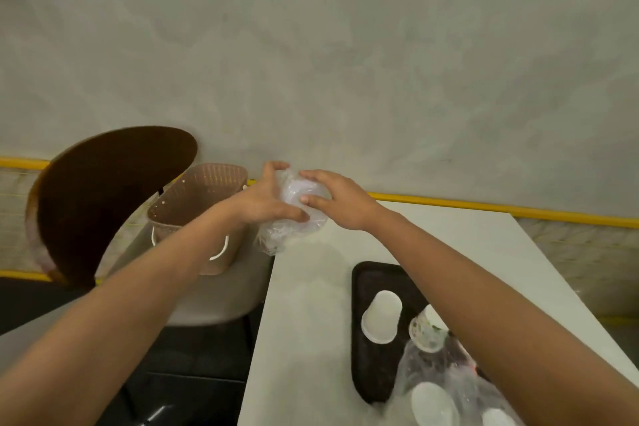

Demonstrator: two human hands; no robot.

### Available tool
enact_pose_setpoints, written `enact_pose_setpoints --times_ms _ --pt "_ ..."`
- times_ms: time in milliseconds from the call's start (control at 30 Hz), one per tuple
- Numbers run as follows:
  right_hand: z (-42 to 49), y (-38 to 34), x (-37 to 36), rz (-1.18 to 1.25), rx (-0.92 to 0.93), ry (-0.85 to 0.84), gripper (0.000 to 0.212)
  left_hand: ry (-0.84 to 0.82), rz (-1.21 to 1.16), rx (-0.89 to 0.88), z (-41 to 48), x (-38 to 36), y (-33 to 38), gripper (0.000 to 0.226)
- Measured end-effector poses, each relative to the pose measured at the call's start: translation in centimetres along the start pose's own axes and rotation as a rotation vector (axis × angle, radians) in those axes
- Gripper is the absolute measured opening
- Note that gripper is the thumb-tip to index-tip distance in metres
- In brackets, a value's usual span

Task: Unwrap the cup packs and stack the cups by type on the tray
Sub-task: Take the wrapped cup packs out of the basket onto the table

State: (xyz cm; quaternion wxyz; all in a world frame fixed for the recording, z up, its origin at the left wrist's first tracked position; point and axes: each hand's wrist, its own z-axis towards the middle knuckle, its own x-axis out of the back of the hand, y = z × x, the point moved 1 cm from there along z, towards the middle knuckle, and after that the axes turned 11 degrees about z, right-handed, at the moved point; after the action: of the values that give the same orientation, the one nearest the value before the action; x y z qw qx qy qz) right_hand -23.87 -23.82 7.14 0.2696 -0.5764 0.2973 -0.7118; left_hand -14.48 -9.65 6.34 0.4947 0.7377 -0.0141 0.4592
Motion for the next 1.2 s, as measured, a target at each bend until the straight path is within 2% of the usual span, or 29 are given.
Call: enact_pose_setpoints --times_ms 167,333,467,600,700,933,1067,1200 --pt "-5.8 2.1 3.7 0.146 -0.099 -0.023 0.051 -0.033 -0.087 -0.057 -1.2 -5.2 4.3 0.109" --pt "-10.7 3.2 6.7 0.467 -0.18 -0.006 0.038 -0.002 -0.154 -0.105 -2.1 -9.1 8.5 0.104" --pt "-13.1 3.7 8.9 0.619 -0.207 0.024 0.035 0.019 -0.184 -0.125 -2.4 -10.6 10.6 0.107" --pt "-14.3 4.2 10.5 0.66 -0.205 0.129 0.033 0.064 -0.223 -0.128 -1.7 -11.7 12.4 0.096" --pt "-14.9 4.8 11.6 0.663 -0.225 0.223 0.034 0.15 -0.16 -0.133 -1.1 -12.6 13.7 0.088" --pt "-16.3 7.4 13.5 0.727 -0.237 0.394 0.03 0.406 -0.081 -0.181 -0.1 -14.7 15.6 0.087" --pt "-17.7 9.1 14.7 0.761 -0.25 0.478 0.034 0.444 -0.039 -0.161 -0.3 -15.5 16.8 0.079" --pt "-19.3 11.2 16.7 0.758 -0.255 0.558 0.035 0.558 0.024 -0.155 -0.9 -16.9 18.8 0.072"
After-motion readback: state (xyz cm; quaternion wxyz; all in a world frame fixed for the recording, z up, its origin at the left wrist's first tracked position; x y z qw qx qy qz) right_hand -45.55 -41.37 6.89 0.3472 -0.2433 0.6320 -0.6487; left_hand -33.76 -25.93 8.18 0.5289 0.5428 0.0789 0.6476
